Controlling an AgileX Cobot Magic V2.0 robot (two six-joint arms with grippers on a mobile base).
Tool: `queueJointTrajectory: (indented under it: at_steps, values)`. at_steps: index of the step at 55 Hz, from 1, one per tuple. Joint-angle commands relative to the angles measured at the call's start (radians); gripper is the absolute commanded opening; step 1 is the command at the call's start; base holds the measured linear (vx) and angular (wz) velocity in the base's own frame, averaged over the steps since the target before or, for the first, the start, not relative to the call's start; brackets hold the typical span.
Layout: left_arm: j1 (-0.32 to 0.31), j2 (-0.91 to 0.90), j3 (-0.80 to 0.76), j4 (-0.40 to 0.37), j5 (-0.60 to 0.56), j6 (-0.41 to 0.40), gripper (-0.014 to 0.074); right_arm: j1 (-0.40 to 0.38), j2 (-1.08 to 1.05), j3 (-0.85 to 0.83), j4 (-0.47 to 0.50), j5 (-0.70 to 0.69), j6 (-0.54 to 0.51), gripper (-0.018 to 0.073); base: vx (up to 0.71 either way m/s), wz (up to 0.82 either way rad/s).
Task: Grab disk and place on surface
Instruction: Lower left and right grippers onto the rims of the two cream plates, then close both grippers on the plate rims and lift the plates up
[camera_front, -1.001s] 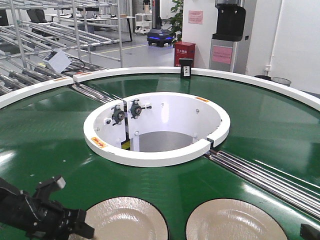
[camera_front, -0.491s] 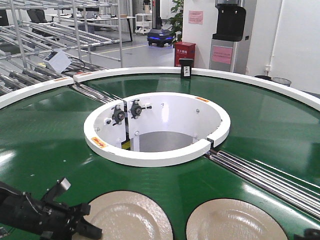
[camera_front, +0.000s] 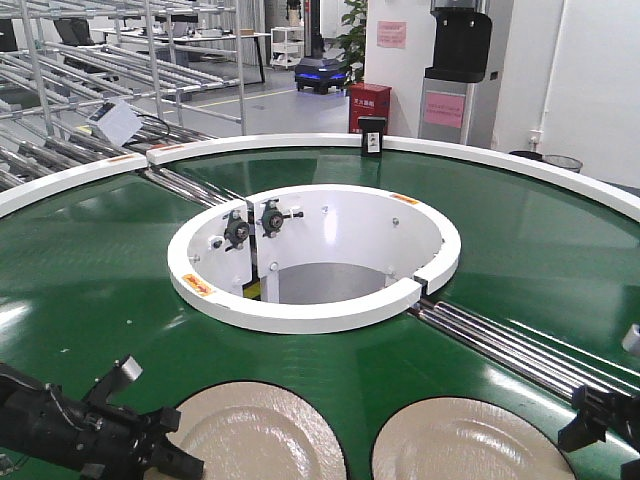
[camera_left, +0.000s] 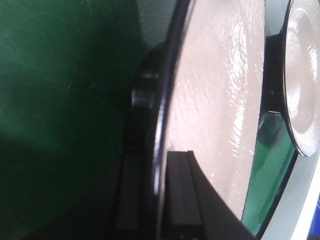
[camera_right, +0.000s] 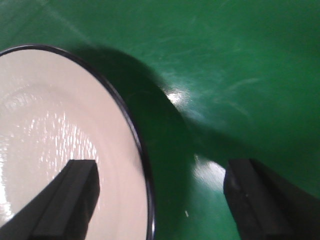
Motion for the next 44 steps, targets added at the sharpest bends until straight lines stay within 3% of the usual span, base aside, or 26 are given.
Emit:
queueJointTrajectory:
  at_steps: [1, 8, 20, 26, 36, 44]
  values:
    - [-0.004, -0.075, -0.023, -0.038, 0.026, 0.004, -0.0008, -0.020, 0.021, -0.033, 0.210, 0.046, -0.214, 0.0564, 0.00, 0.00]
    - [-0.004, -0.096, -0.023, -0.038, 0.000, 0.004, -0.0008, 0.015, 0.079, -0.033, 0.300, 0.108, -0.351, 0.0564, 0.00, 0.00]
    - [-0.004, -0.109, -0.023, -0.038, -0.018, 0.004, -0.0008, 0.117, 0.143, -0.033, 0.279, 0.080, -0.355, 0.0522, 0.00, 0.00]
    - [-0.004, -0.109, -0.023, -0.038, -0.008, 0.004, -0.0008, 0.130, 0.149, -0.037, 0.253, 0.090, -0.336, 0.0377, 0.00, 0.00]
    - [-0.004, -0.109, -0.023, -0.038, 0.006, 0.001, -0.0008, 0.103, 0.125, -0.039, 0.235, 0.122, -0.286, -0.0008, 0.00, 0.00]
    - [-0.001, -0.111, -0.023, -0.040, -0.012, -0.079, -0.0007, 0.057, 0.056, -0.039, 0.276, 0.174, -0.280, -0.0014, 0.00, 0.00]
